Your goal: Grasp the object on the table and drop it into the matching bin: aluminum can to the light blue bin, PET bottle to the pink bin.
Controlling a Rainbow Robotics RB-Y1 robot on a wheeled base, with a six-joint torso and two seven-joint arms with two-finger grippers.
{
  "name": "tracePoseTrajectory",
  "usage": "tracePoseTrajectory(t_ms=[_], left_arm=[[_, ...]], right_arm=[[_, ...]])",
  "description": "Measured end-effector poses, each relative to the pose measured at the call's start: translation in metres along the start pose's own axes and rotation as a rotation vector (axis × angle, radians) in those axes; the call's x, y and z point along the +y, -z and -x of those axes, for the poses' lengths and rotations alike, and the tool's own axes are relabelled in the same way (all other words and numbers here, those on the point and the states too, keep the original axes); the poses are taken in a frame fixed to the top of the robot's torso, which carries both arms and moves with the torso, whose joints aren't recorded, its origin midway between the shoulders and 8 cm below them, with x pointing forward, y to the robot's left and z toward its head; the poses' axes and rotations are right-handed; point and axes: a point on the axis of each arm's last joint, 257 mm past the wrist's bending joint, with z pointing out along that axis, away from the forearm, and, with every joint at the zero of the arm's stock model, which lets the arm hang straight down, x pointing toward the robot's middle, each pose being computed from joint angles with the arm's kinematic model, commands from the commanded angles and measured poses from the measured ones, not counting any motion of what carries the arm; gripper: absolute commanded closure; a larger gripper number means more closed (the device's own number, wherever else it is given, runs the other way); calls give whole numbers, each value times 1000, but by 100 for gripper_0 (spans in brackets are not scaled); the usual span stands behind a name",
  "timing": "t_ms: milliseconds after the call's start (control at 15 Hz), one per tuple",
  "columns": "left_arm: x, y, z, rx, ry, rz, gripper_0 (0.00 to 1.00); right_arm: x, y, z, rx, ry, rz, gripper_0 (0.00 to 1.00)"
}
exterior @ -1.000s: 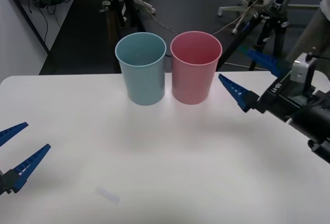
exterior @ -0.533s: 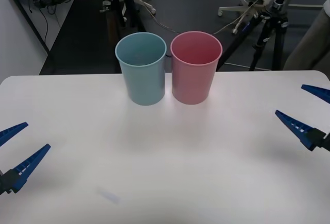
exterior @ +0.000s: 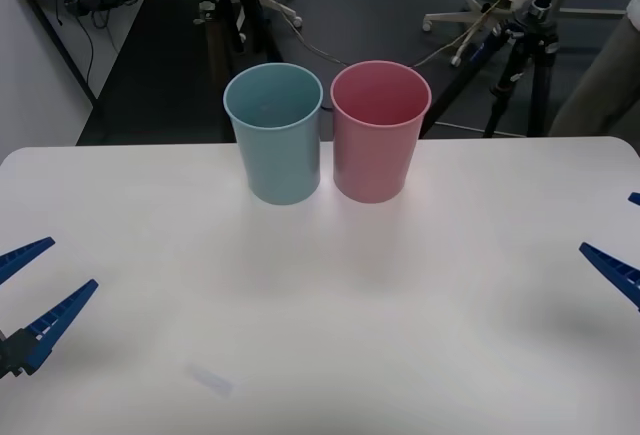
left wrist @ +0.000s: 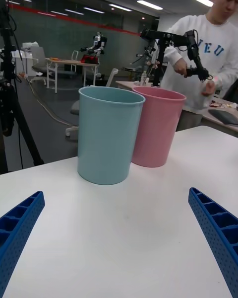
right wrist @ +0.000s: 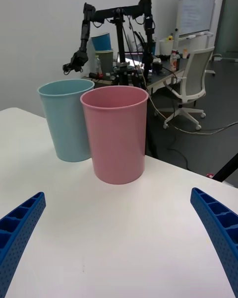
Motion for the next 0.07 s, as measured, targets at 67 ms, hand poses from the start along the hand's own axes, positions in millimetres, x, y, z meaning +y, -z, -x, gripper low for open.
tracePoseTrajectory(t_ms=[67], left_arm=[[0, 0, 0, 0, 0, 0, 0]], right_arm=[[0, 1, 0, 1, 3, -1, 0]])
